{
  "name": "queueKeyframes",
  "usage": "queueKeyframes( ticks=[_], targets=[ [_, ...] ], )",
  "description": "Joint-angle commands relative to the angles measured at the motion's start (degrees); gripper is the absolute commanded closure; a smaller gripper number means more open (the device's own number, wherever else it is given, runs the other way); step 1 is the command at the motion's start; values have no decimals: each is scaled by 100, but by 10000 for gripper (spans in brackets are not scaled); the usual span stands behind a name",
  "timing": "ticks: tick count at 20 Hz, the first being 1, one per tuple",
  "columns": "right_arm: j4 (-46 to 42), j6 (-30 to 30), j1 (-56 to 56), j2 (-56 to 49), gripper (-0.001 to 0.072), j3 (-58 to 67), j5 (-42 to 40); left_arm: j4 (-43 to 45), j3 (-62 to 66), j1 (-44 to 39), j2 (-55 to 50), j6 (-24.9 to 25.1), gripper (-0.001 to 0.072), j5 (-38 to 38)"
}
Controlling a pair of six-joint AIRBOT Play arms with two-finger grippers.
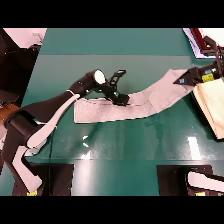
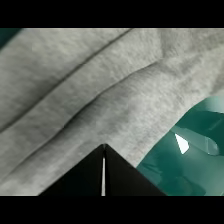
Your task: Fold the shirts.
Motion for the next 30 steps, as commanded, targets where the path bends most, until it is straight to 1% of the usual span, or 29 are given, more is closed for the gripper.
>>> queueKeyframes(
  ticks=[1,5,8,11,13,15,18,21,23,25,26,28,29,30],
  targets=[
    [184,251,658,28,700,621,59,-22,142,-168,-219,-35,681,317],
    [184,254,1224,28,701,802,-136,-72,142,-168,-219,-35,681,597],
    [181,247,1497,26,701,800,-227,-70,142,-168,-219,-33,681,586],
    [181,245,1683,26,701,800,-251,-68,142,-68,-199,-42,682,407],
    [179,227,1810,26,700,800,-332,-46,149,146,-107,-55,682,184],
    [179,223,1991,22,700,800,-507,232,149,424,118,-101,682,-15],
    [184,219,2465,-133,701,802,-793,1014,149,970,671,-101,682,-337],
    [190,-22,3272,-564,699,802,-1399,1679,149,1644,1325,-85,681,-798],
    [195,-203,3971,-999,697,802,-2046,1941,149,2124,1781,28,681,-1123],
    [186,-354,4634,-1497,692,841,-2874,2052,149,2581,2190,190,681,-1360],
    [188,-474,4918,-1794,608,1014,-3191,2055,149,2802,2374,186,681,-1458],
    [179,-483,5316,-2317,268,1574,-3497,2055,149,3130,2667,186,681,-1598],
    [179,-483,5414,-2498,206,1875,-3412,2052,149,3250,2771,184,681,-1657],
    [129,-481,5445,-2618,207,2162,-3167,2052,149,3335,2879,184,681,-1694]
  ],
)
